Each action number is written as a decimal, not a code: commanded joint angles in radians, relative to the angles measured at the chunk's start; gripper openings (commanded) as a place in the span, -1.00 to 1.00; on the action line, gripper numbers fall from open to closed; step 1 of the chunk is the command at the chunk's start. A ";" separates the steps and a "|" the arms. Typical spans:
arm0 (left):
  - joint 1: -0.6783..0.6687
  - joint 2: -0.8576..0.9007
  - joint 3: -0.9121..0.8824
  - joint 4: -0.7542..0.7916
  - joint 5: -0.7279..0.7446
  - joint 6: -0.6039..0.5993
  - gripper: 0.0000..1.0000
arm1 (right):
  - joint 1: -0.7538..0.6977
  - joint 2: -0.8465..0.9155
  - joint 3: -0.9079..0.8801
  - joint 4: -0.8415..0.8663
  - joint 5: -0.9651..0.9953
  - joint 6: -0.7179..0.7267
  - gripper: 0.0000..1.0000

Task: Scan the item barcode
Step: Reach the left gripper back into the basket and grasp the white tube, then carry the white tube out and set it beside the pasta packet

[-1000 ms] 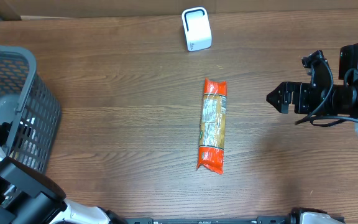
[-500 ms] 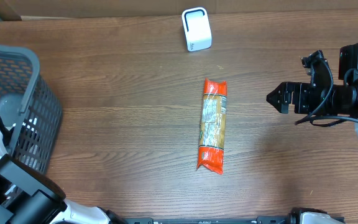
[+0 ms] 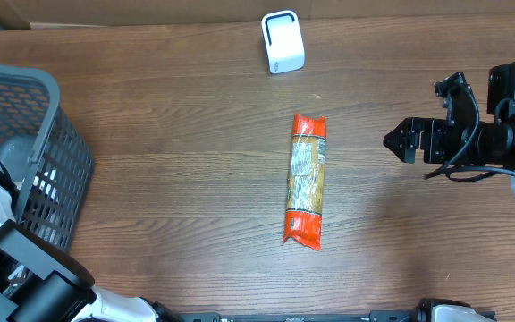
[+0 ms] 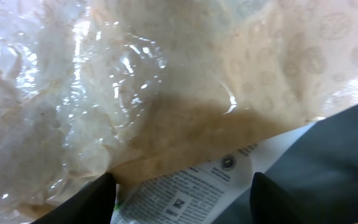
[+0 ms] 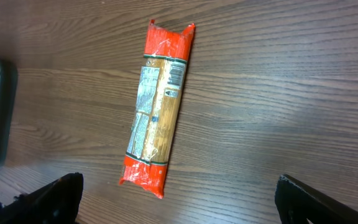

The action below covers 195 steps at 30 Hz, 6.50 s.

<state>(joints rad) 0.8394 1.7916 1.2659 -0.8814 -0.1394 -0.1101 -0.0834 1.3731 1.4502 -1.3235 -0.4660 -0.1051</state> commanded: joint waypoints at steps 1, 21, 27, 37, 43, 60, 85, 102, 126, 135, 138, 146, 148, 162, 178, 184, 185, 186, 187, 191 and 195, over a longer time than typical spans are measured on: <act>-0.002 0.003 -0.023 0.012 0.040 0.010 0.34 | 0.006 -0.007 0.022 0.005 0.003 -0.007 1.00; -0.002 0.003 -0.115 0.109 0.036 0.010 -0.62 | 0.006 -0.007 0.022 0.005 0.002 -0.007 1.00; -0.002 0.003 -0.115 0.119 0.039 -0.003 -0.77 | 0.006 -0.007 0.022 0.005 0.002 -0.007 1.00; -0.002 0.003 -0.205 0.174 0.035 -0.010 0.34 | 0.006 -0.007 0.022 0.005 0.002 -0.007 1.00; -0.002 0.003 -0.220 0.213 0.036 -0.010 -0.03 | 0.006 -0.007 0.022 0.005 0.002 -0.006 1.00; -0.002 0.003 0.086 0.039 0.150 0.022 -0.92 | 0.006 -0.007 0.022 0.011 0.002 -0.007 1.00; -0.002 -0.053 0.611 -0.219 0.466 0.074 -0.92 | 0.006 -0.007 0.022 0.011 0.002 -0.006 1.00; -0.065 -0.275 0.872 -0.260 0.645 -0.078 -0.92 | 0.006 -0.007 0.022 0.013 0.002 -0.006 1.00; -1.055 -0.033 0.830 -0.514 0.241 -0.251 -0.92 | 0.006 -0.007 0.022 0.012 0.002 -0.006 1.00; -1.165 0.256 0.830 -0.505 0.241 -0.327 -0.92 | 0.006 -0.007 0.022 0.009 0.002 -0.006 1.00; -1.190 0.326 0.830 -0.501 0.240 -0.363 -0.91 | 0.006 -0.007 0.022 0.009 0.002 -0.006 1.00; -1.282 0.437 0.807 -0.500 0.214 -0.376 -0.91 | 0.006 -0.007 0.022 0.009 0.002 -0.007 1.00; -1.300 0.441 0.782 -0.495 0.177 -0.404 -0.91 | 0.006 -0.007 0.022 0.009 0.003 -0.007 1.00; -1.352 0.442 0.537 -0.294 0.248 -0.477 -0.82 | 0.006 -0.007 0.022 0.023 0.065 0.000 1.00; -1.383 0.424 0.534 -0.305 0.273 -0.470 0.39 | 0.006 -0.007 0.022 0.013 0.061 0.005 1.00; -1.381 0.304 0.537 -0.307 0.258 -0.444 0.51 | 0.006 -0.007 0.022 0.009 0.061 0.005 1.00; -1.381 0.274 0.537 -0.312 0.241 -0.443 0.54 | 0.006 -0.007 0.022 0.010 0.061 0.005 1.00; -1.380 0.236 0.537 -0.320 0.212 -0.443 0.55 | 0.006 -0.007 0.022 0.010 0.061 0.005 1.00; -1.380 0.201 0.537 -0.328 0.179 -0.443 0.56 | 0.006 -0.007 0.022 0.010 0.061 0.005 1.00; -1.381 0.027 0.537 -0.369 -0.002 -0.444 0.73 | 0.006 -0.007 0.022 0.008 0.061 0.005 1.00; -1.381 -0.143 0.537 -0.398 -0.209 -0.444 1.00 | 0.006 -0.007 0.022 0.010 0.061 0.005 1.00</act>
<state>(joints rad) -0.5419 1.7477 1.7996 -1.2652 -0.1383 -0.5659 -0.0834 1.3731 1.4502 -1.3197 -0.4103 -0.1043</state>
